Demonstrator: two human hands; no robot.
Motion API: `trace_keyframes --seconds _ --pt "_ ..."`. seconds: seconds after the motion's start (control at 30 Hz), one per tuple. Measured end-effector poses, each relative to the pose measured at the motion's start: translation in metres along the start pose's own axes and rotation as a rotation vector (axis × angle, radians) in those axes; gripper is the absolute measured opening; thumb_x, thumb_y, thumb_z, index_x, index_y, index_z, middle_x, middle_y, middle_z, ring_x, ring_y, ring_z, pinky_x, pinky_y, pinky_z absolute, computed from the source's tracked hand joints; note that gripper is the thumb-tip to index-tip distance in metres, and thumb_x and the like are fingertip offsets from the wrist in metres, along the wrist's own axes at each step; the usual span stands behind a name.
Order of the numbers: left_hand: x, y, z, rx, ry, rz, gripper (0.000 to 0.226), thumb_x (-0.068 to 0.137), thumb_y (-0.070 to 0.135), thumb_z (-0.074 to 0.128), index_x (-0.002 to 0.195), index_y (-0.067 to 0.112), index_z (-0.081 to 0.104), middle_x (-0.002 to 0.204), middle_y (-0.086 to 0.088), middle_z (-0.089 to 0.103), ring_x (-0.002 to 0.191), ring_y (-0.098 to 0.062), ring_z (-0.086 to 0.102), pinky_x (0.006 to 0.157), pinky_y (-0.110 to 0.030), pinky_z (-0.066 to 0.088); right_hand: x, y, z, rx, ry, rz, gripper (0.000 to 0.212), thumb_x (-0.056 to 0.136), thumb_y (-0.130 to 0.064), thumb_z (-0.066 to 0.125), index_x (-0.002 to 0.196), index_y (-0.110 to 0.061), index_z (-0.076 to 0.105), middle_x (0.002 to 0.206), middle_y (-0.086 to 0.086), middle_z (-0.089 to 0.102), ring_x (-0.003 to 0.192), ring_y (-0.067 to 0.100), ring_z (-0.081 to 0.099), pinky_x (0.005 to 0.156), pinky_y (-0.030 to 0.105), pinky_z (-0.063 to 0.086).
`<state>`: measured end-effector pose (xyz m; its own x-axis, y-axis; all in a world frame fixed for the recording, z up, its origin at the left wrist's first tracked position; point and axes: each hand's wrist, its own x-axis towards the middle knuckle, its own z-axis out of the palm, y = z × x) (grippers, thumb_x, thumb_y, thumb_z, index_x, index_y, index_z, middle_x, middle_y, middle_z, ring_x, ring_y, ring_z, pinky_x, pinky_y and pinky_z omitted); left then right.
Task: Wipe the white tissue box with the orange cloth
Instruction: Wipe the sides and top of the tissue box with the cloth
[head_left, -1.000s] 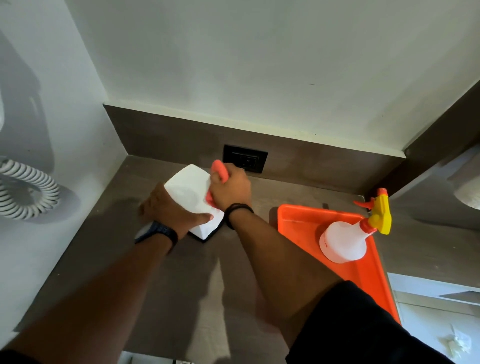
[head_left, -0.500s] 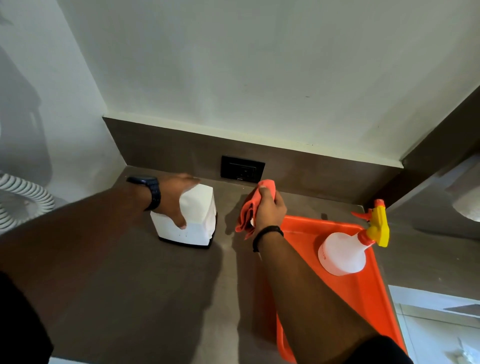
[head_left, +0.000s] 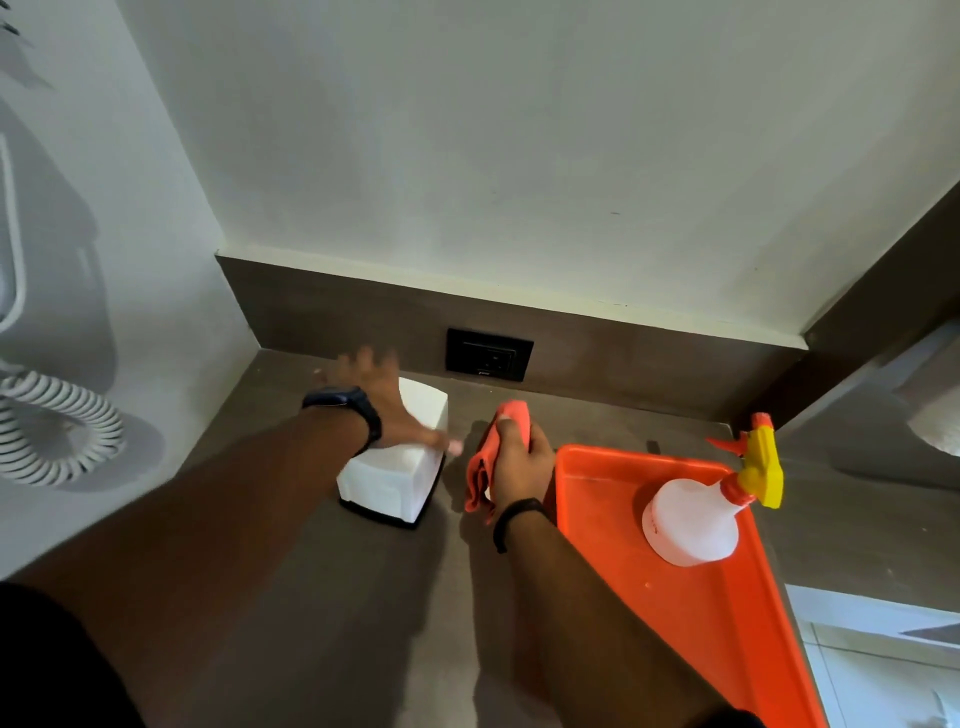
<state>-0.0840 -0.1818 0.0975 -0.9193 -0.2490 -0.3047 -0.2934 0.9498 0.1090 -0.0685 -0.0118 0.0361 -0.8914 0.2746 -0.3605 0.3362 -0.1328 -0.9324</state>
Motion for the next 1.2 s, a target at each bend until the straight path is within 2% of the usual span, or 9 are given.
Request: trace_keyframes --seconds 0.07,0.13,0.23,0.33,0.47,0.63,0.8,1.0,1.2 --pt "0.008 -0.015 0.001 0.184 -0.068 0.229 0.166 0.004 0.100 0.045 0.146 0.029 -0.004 0.160 -0.004 0.000 0.144 -0.032 0.001 0.115 -0.055 0.011 -0.007 0.007 0.006 -0.009 -0.014 -0.002 0.013 0.087 -0.025 0.060 0.098 -0.023 0.067 0.087 0.001 0.069 0.080 0.018 0.063 0.068 0.027 0.047" --pt "0.014 -0.028 0.003 0.245 -0.130 0.338 0.167 0.003 0.097 0.050 0.145 0.032 -0.011 0.160 -0.001 -0.003 0.145 -0.029 -0.006 0.116 -0.052 0.004 -0.015 0.011 0.014 -0.004 -0.038 0.012 0.010 0.088 -0.025 0.060 0.094 -0.031 0.064 0.090 -0.005 0.068 0.083 0.013 0.062 0.066 0.022 0.045" --pt "0.019 -0.035 0.009 0.245 -0.126 0.394 0.162 0.008 0.088 0.061 0.146 0.029 -0.001 0.158 -0.004 0.012 0.144 -0.027 0.006 0.117 -0.047 0.010 -0.019 0.015 0.028 -0.018 -0.116 -0.010 0.015 0.090 -0.025 0.059 0.103 -0.030 0.064 0.104 -0.005 0.068 0.094 0.013 0.060 0.078 0.019 0.047" --pt "0.018 -0.034 0.011 0.202 -0.096 0.420 0.153 0.015 0.081 0.066 0.145 0.024 0.009 0.154 -0.006 0.024 0.141 -0.027 0.020 0.115 -0.046 0.023 -0.020 0.023 0.045 -0.032 -0.241 -0.015 0.044 0.092 -0.040 0.057 0.133 -0.026 0.053 0.137 0.001 0.056 0.122 0.020 0.053 0.105 0.042 0.045" --pt "0.015 -0.033 0.011 0.176 -0.051 0.433 0.147 0.013 0.077 0.066 0.141 0.022 0.017 0.147 -0.005 0.034 0.133 -0.026 0.033 0.109 -0.043 0.033 -0.024 0.036 0.060 -0.037 -0.247 0.053 0.062 0.089 -0.063 0.042 0.144 -0.035 0.037 0.151 0.000 0.043 0.136 0.025 0.043 0.114 0.052 0.035" --pt "0.016 -0.031 0.009 0.192 -0.071 0.455 0.147 0.018 0.074 0.071 0.143 0.022 0.013 0.149 -0.004 0.031 0.134 -0.025 0.031 0.110 -0.042 0.032 -0.025 0.046 0.061 -0.002 -0.182 0.196 0.058 0.093 -0.060 0.038 0.144 -0.033 0.036 0.144 0.002 0.049 0.127 0.027 0.049 0.110 0.049 0.039" --pt "0.018 -0.030 0.011 0.203 -0.063 0.446 0.146 0.018 0.075 0.072 0.142 0.023 0.013 0.148 -0.004 0.032 0.133 -0.025 0.032 0.111 -0.042 0.031 -0.031 0.040 0.059 0.042 -0.174 0.115 0.042 0.096 -0.050 0.043 0.134 -0.034 0.046 0.132 0.000 0.058 0.111 0.018 0.056 0.083 0.030 0.050" --pt "0.020 -0.035 0.014 0.145 -0.024 0.461 0.138 0.018 0.075 0.073 0.137 0.027 0.022 0.142 -0.003 0.040 0.126 -0.023 0.041 0.107 -0.039 0.034 -0.013 0.016 0.068 -0.036 -0.190 -0.036 0.039 0.094 -0.053 0.044 0.129 -0.038 0.050 0.137 -0.002 0.055 0.120 0.020 0.054 0.103 0.042 0.046" --pt "0.020 -0.033 0.011 0.161 -0.061 0.438 0.141 0.022 0.072 0.077 0.141 0.026 0.016 0.148 -0.003 0.033 0.132 -0.024 0.034 0.109 -0.040 0.030 -0.004 0.019 0.068 -0.037 -0.191 0.154 0.056 0.094 -0.060 0.036 0.136 -0.025 0.050 0.131 0.005 0.062 0.115 0.027 0.059 0.104 0.049 0.047"
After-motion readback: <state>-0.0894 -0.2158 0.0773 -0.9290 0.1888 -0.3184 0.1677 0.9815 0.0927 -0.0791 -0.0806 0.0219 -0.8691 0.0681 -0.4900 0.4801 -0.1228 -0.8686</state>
